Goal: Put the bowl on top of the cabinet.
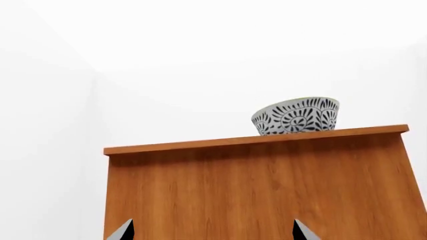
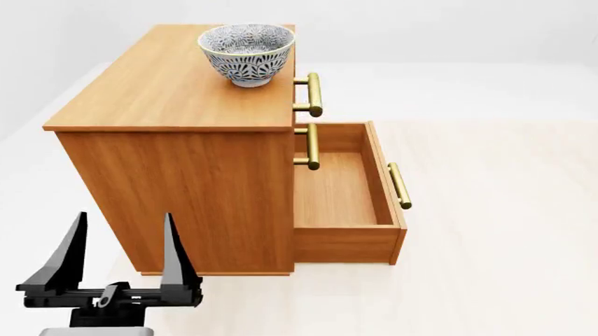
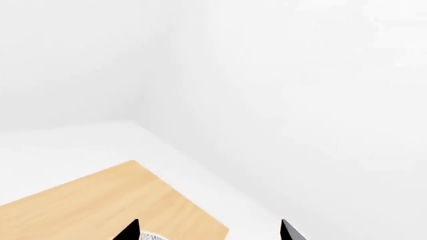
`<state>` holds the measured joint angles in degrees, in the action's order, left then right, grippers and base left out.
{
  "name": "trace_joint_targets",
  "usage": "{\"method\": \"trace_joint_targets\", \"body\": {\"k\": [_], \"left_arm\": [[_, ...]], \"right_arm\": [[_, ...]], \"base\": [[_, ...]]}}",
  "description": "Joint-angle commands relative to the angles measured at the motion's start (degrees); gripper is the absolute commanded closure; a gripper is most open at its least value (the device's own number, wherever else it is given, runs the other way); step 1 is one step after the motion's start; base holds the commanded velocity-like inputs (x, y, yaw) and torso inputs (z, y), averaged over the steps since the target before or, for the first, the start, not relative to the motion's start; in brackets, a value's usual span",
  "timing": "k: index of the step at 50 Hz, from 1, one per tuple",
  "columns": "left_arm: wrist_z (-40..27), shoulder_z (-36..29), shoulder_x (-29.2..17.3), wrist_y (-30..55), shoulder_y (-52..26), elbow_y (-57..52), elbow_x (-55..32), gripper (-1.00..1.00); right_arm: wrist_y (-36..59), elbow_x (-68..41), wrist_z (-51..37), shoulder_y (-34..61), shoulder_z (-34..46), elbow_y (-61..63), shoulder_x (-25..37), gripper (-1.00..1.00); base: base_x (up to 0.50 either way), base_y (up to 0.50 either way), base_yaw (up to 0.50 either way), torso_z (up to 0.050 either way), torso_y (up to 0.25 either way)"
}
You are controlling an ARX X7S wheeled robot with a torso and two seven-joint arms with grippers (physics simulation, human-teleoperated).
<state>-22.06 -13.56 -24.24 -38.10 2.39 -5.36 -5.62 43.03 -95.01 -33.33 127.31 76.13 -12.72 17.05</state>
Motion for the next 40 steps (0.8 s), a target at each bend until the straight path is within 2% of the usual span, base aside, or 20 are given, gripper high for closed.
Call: {"method": "trace_joint_targets", "body": {"k": [1, 27, 40], "left_arm": [[-0.04, -0.16, 0.03, -0.37, -0.07, 0.51, 0.11, -1.0], [-0.46, -0.2, -0.11, -0.16, 0.0, 0.26, 0.4, -1.0], [-0.59, -0.19, -0.3, 0.14, -0.12, -0.04, 0.19, -1.0]], "right_arm": [[0.29, 0.0, -1.54, 0.24, -1.25, 2.85, 4.16, -1.0], [-3.89, -3.3, -14.47, -7.04, -5.94, 25.78, 21.51, -1.0], [-6.44, -4.6, -18.85, -10.56, -7.43, 34.45, 26.81, -1.0]], "base": [[0.0, 0.0, 0.0, 0.0, 0.0], [0.0, 0.0, 0.0, 0.0, 0.0], [0.0, 0.0, 0.0, 0.0, 0.0]]}}
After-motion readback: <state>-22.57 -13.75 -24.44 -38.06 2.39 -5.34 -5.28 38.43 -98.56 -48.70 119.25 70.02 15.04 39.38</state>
